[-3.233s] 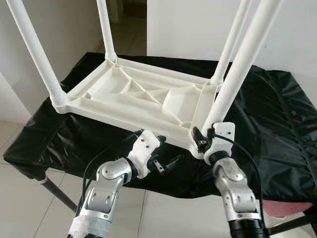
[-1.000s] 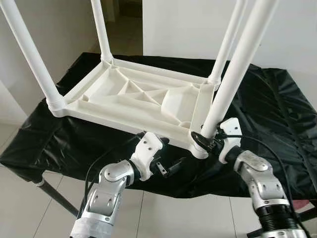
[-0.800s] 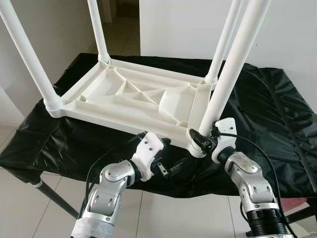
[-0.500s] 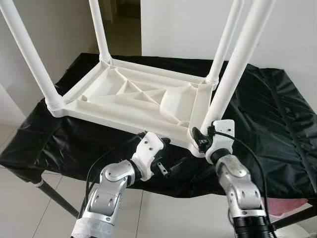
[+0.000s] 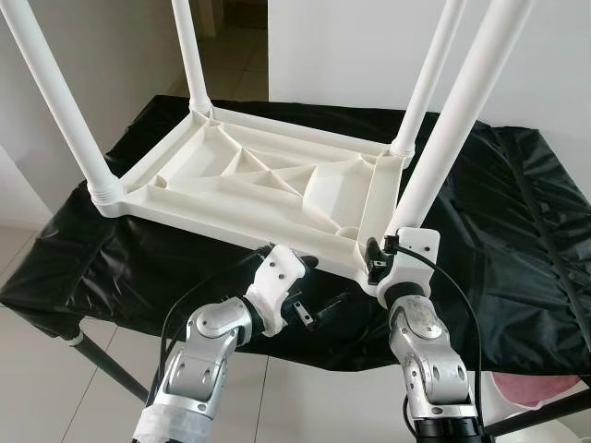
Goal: Building children table
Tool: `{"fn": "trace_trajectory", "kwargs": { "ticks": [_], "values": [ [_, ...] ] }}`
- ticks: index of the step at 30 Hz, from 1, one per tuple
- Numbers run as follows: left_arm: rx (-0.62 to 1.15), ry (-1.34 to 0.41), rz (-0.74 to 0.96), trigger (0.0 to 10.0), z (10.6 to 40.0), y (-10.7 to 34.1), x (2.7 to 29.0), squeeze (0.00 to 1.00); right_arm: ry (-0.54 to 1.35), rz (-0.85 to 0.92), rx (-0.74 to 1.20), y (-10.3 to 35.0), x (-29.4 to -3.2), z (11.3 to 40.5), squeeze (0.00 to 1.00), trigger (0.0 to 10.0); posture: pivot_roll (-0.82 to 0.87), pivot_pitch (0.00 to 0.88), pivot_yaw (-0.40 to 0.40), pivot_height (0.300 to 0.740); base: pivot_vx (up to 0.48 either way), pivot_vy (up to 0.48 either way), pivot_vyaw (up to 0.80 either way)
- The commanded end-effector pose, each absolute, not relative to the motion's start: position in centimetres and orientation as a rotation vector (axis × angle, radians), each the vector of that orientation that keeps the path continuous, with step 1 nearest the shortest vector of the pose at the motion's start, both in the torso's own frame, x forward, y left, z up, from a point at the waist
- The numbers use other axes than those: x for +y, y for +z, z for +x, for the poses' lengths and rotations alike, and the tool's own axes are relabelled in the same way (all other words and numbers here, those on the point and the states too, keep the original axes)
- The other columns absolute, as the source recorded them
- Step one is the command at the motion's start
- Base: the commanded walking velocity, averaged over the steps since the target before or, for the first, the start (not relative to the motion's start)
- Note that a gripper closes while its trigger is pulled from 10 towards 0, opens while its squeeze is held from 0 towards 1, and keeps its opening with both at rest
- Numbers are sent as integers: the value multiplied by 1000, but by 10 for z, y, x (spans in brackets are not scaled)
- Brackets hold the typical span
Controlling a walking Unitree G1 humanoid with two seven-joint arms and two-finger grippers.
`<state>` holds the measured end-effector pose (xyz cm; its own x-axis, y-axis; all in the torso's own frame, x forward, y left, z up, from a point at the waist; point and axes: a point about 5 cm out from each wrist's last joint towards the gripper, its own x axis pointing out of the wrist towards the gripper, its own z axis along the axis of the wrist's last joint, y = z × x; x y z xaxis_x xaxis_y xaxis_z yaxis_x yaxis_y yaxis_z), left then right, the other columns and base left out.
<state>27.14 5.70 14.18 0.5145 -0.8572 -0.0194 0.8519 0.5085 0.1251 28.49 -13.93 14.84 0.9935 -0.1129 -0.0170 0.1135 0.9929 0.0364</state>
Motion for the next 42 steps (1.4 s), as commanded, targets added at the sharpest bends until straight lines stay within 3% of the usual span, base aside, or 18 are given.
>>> {"fn": "trace_trajectory", "kwargs": {
  "ticks": [1,12,13,17,23,24,25,26,30,31,42],
  "values": [
    [-36,-902,115,10000,277,140,62,0,-108,46,10,148,-145,283,1000,10000,-60,70,5,740,0,0,0],
    [-33,-910,118,10000,277,140,62,0,110,10,-31,154,-166,287,1000,10000,-64,75,14,740,0,0,0],
    [-33,-913,119,10000,277,140,62,0,238,-17,-29,154,-168,291,0,10000,-68,75,19,740,0,0,0],
    [-36,-921,122,10000,277,141,60,0,454,-113,-39,156,-171,300,0,10000,-68,68,22,740,0,0,0],
    [-39,-922,121,10000,278,142,60,0,503,-148,-37,157,-171,306,0,10000,-64,62,19,740,0,0,0],
    [-42,-919,122,10000,279,143,60,0,533,-174,-29,157,-172,311,0,9020,-61,61,16,740,0,0,0],
    [-42,-919,122,10000,279,143,60,0,533,-174,-29,157,-172,311,0,9020,-61,61,16,740,0,0,0],
    [-44,-915,123,10000,280,143,60,0,554,-195,-24,156,-173,315,0,4196,-60,59,15,740,0,0,0],
    [-44,-915,123,10000,280,143,60,0,554,-195,-24,156,-173,315,0,4196,-60,59,15,740,0,0,0],
    [-46,-912,123,10000,279,144,61,0,578,-208,-15,156,-175,317,0,0,-55,62,11,740,0,0,0],
    [-40,-903,113,10000,277,142,61,0,643,-197,13,149,-182,316,0,0,-57,70,5,740,0,0,0]
  ]
}}
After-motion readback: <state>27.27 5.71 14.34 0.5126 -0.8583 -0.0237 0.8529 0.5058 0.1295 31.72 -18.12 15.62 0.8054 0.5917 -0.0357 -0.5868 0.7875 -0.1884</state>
